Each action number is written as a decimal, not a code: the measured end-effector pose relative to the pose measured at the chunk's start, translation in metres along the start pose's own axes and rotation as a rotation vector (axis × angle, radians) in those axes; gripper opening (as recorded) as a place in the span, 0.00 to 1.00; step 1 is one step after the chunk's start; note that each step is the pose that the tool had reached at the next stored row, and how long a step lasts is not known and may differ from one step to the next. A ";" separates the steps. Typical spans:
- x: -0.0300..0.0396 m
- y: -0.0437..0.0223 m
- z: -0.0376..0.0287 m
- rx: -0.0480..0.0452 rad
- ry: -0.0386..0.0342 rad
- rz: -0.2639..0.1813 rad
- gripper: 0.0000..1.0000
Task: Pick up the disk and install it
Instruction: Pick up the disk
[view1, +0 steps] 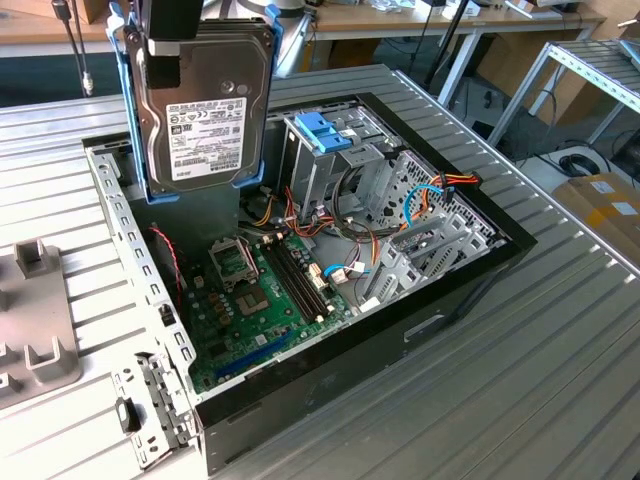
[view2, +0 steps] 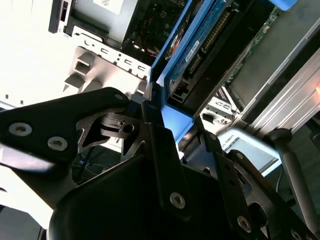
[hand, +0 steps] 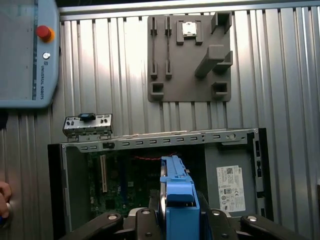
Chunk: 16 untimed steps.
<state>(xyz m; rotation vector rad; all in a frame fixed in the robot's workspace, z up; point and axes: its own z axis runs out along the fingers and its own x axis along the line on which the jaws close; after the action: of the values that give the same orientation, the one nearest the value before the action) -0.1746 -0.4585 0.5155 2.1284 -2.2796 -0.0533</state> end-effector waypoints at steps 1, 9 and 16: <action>0.0011 -0.0001 0.0000 0.0000 0.0000 0.000 0.37; 0.0077 -0.0005 0.0000 0.0000 0.0000 0.000 0.37; 0.0136 -0.0009 -0.0001 0.0000 0.0000 0.000 0.37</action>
<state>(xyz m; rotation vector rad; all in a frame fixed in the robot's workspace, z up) -0.1746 -0.4721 0.5155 2.1284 -2.2795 -0.0532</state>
